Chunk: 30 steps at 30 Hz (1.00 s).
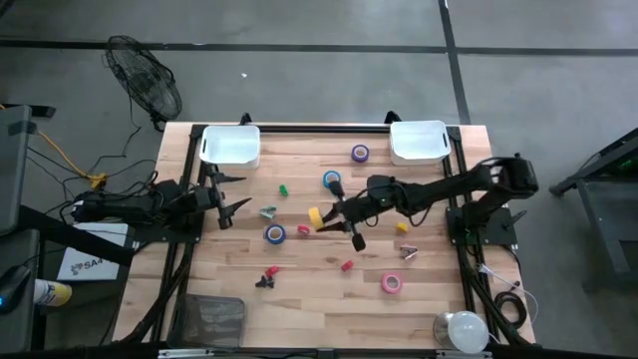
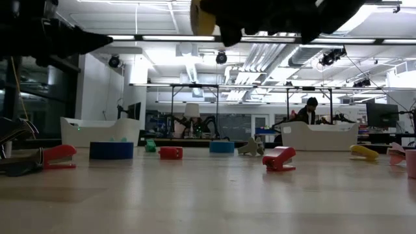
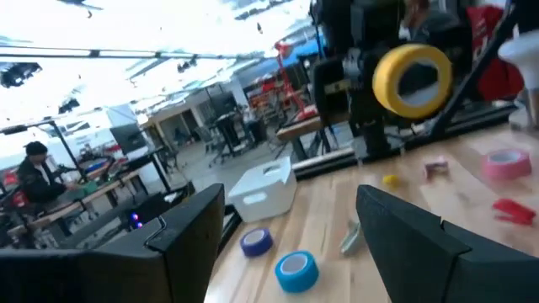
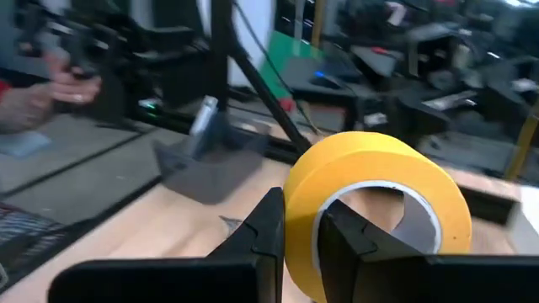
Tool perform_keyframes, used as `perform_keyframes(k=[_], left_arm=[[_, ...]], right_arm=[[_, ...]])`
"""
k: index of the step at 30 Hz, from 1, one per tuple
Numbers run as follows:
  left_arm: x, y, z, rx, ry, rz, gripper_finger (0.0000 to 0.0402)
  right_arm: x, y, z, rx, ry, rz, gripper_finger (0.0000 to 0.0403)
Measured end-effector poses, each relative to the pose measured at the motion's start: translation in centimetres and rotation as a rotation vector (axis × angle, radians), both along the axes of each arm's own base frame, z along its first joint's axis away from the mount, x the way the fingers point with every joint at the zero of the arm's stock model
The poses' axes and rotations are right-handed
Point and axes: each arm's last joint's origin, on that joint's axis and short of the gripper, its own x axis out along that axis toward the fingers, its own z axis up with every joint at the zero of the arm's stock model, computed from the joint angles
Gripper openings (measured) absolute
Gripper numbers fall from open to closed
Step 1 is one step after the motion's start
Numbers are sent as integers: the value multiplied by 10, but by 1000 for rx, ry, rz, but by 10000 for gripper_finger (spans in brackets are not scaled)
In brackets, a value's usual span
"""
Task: Pick and place Stapler, Stapler remover, tape
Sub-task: Put the yellow tape into the black bin
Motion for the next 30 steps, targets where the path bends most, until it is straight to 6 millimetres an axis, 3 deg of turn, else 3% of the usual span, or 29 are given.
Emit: perform_keyframes(k=[6,18,30], left_arm=[[4,-1,7,-44,-69,-32,266],[28,-1,7,-98,-73,-20,266],[65,-6,28,-72,52,-140,266]], right_arm=[[30,-6,3,32,-42,114,34],[92,-14,14,10,-86,86,34],[101,-25,11,-36,-26,-52,34]])
